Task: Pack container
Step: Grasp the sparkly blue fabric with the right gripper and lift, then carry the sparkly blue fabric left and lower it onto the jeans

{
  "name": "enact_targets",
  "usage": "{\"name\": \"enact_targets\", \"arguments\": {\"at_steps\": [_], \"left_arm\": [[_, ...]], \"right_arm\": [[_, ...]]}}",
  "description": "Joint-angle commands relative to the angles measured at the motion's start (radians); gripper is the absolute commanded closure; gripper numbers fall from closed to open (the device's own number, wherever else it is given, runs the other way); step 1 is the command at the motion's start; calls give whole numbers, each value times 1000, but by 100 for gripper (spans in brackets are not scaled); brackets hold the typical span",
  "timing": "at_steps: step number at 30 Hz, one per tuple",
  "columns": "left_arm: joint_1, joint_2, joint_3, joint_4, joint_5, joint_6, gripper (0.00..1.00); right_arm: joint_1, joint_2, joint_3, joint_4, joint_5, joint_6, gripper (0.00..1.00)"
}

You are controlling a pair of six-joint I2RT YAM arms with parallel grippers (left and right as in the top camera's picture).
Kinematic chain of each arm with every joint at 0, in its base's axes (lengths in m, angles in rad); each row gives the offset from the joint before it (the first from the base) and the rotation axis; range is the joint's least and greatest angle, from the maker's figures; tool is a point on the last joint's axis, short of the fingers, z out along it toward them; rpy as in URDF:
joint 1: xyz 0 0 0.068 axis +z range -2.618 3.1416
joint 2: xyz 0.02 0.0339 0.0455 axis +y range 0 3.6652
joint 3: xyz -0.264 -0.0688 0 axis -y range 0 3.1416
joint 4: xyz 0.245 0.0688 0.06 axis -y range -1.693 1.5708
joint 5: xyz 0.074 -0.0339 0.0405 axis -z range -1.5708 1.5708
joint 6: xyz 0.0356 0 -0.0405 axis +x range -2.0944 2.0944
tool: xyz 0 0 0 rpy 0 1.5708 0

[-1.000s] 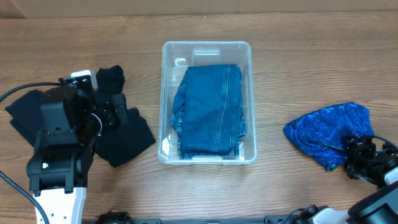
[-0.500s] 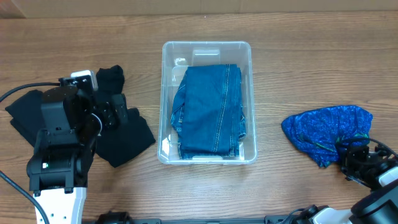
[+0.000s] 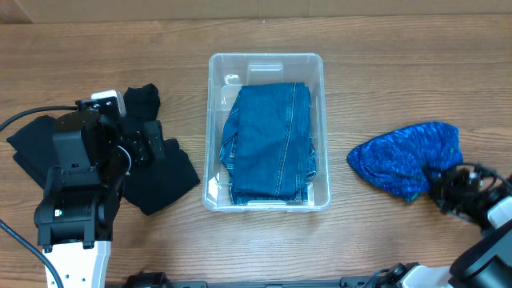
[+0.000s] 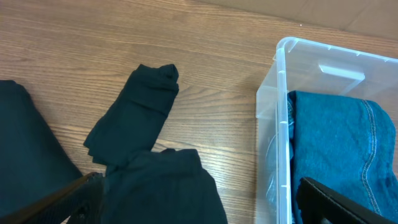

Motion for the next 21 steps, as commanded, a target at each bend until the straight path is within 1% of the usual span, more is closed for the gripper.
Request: {"name": "enact_targets", "arguments": {"at_steps": [1, 6, 12, 17, 21], "left_arm": [[-5, 1, 24, 5, -7, 19, 0], [-5, 1, 24, 5, -7, 19, 0], [-5, 1, 24, 5, -7, 20, 0], [-5, 1, 24, 4, -7, 26, 0], [-5, 1, 24, 4, -7, 27, 0]], "right_arm": [[89, -99, 135, 8, -212, -23, 96], [208, -185, 278, -1, -258, -15, 96], [390, -266, 503, -80, -258, -16, 96], [582, -287, 666, -152, -266, -27, 96], [726, -286, 689, -190, -263, -27, 96]]}}
